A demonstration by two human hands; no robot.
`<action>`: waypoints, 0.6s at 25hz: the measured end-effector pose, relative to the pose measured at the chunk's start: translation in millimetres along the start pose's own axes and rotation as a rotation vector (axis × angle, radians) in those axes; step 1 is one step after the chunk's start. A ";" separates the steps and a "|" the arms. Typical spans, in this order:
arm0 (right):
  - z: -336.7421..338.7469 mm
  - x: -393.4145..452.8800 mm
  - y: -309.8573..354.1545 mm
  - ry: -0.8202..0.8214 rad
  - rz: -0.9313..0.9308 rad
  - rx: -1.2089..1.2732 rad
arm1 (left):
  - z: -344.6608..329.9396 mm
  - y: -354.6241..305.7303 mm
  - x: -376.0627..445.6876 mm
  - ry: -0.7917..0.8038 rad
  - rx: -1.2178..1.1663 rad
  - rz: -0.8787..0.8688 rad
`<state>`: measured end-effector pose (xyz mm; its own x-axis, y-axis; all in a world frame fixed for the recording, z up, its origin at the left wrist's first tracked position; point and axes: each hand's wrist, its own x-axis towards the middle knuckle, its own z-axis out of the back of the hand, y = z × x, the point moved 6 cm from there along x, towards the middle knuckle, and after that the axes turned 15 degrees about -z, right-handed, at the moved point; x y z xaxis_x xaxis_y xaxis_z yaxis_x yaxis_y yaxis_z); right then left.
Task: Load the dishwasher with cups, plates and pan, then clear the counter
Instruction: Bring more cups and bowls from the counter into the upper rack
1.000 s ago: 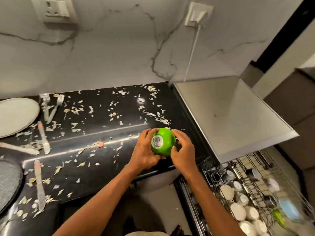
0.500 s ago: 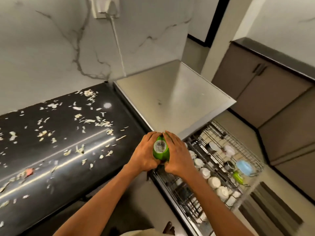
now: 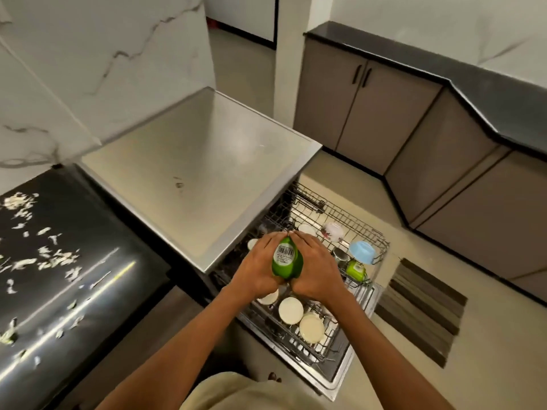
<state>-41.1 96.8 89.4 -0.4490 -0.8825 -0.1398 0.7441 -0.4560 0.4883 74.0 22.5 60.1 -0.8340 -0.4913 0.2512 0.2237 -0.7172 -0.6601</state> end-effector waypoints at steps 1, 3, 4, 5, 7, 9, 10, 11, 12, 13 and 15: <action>3.0 3.2 -8.5 -0.014 -0.023 0.021 | -7.8 1.5 8.5 0.029 -0.006 -0.010; 6.6 12.1 -24.1 -0.044 -0.074 0.049 | -21.1 9.8 24.5 0.077 -0.040 -0.032; 7.9 18.0 -32.2 -0.058 -0.106 0.056 | -26.3 15.0 33.4 0.092 -0.065 -0.049; 7.8 25.0 -40.2 -0.067 -0.141 0.067 | -30.9 21.4 41.8 0.110 -0.091 -0.057; 4.5 41.1 -54.0 -0.060 -0.214 0.080 | -38.8 32.4 60.6 0.151 -0.143 -0.047; -1.8 62.1 -67.1 -0.049 -0.278 0.069 | -48.2 44.2 84.0 0.197 -0.170 -0.049; -5.1 71.4 -71.4 -0.039 -0.311 0.067 | -53.4 51.9 93.6 0.224 -0.183 -0.046; -8.6 79.7 -75.1 -0.031 -0.343 0.075 | -58.5 60.1 101.7 0.257 -0.192 -0.042; -12.2 89.3 -80.1 -0.026 -0.387 0.087 | -64.3 69.3 111.1 0.298 -0.196 -0.035; -16.2 98.8 -86.2 -0.024 -0.433 0.098 | -70.3 77.9 120.4 0.349 -0.191 -0.032; -22.8 118.8 -95.7 -0.027 -0.517 0.122 | -82.5 94.3 137.2 0.464 -0.166 -0.035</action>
<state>-154.4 33.0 6.4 -0.7559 -0.5418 -0.3675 0.3597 -0.8128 0.4583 -61.0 -71.7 -26.1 -0.9847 -0.1694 -0.0415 0.1396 -0.6226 -0.7700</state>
